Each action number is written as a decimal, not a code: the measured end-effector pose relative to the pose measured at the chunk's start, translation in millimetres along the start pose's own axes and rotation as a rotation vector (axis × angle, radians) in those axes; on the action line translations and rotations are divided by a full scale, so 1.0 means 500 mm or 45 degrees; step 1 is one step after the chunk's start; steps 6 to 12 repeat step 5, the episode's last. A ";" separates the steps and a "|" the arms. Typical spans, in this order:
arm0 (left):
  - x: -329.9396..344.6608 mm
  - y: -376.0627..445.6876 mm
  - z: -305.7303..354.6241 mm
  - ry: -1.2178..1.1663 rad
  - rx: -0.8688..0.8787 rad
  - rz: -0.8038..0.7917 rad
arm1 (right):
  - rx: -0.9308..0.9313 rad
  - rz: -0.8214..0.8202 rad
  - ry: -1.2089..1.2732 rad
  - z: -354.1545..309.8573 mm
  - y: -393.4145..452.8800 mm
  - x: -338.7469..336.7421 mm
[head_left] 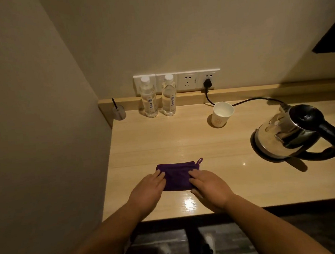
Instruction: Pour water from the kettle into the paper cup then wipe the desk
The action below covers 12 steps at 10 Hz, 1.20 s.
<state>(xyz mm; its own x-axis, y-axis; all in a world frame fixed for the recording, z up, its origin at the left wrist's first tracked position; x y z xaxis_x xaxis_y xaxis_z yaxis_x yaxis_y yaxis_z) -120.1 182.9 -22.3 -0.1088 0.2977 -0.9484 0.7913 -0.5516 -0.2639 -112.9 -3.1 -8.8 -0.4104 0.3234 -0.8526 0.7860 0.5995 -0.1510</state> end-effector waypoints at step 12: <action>0.009 -0.033 -0.018 -0.128 -0.014 -0.211 | 0.064 -0.155 -0.009 0.010 -0.019 -0.019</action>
Point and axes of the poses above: each hand's wrist, its own y-axis towards the middle knuckle, its own x-axis out of the palm, z = x × y, the point moved 6 cm from there along y, towards the middle knuckle, and after that the axes turned 15 degrees about y, right-handed, at the moved point
